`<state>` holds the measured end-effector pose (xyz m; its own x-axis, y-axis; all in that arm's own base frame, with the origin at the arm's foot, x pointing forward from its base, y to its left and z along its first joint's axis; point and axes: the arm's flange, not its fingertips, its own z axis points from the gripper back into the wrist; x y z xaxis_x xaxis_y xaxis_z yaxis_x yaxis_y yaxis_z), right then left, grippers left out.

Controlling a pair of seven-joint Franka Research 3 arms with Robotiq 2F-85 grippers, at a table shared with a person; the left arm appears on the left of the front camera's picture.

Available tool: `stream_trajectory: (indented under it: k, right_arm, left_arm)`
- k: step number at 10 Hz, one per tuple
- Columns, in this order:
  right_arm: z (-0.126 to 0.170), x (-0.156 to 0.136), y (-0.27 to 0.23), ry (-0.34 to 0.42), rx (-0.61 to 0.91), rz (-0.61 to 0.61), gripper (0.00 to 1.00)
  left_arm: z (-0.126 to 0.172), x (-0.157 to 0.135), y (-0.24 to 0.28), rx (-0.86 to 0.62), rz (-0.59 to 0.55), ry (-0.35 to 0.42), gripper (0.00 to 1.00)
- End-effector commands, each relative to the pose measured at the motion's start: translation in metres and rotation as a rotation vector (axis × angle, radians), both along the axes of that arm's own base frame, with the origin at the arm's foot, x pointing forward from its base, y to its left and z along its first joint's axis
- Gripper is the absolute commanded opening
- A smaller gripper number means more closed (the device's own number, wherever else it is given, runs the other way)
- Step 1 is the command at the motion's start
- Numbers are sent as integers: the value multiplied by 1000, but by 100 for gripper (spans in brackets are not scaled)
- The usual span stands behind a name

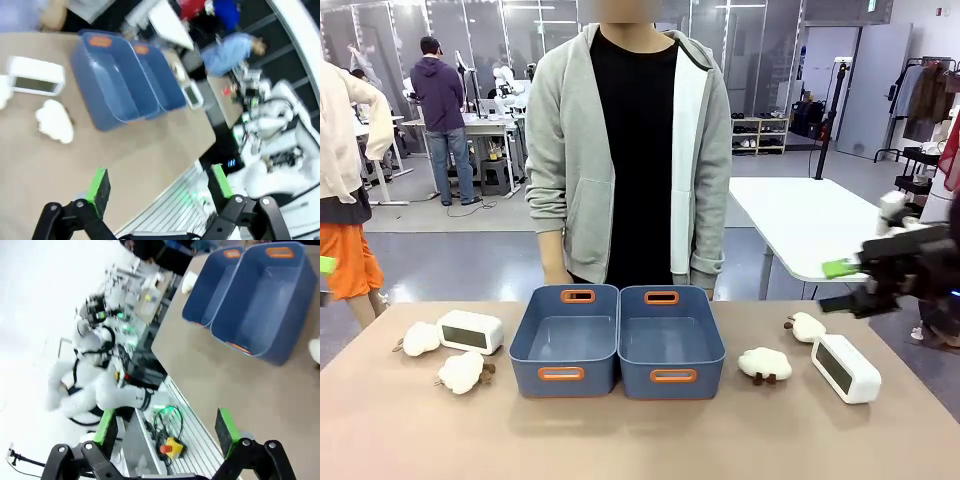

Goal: Sort the digital clocks into the basket.
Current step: Pick up the Digital clock from the table and place it into the empty Plastic storage basket.

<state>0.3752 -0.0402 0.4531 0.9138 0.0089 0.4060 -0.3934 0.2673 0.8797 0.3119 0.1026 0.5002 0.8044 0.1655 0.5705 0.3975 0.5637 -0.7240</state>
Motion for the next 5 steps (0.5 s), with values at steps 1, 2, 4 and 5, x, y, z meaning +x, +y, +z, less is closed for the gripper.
stream_trajectory:
  k: [1,2,4,5]
  right_arm:
    - [-5,-30,-33,-60,44,-134,100]
    - [-4,-39,-53,-79,53,-192,100]
    - [-3,-45,-72,-72,26,-257,100]
    - [-7,-40,-71,-61,25,-273,100]
  left_arm:
    - [-34,-62,35,-86,168,-15,100]
    - [-43,-74,55,-87,227,-8,100]
    - [-41,-84,69,-80,320,-21,100]
    - [-45,-80,69,-76,377,-9,100]
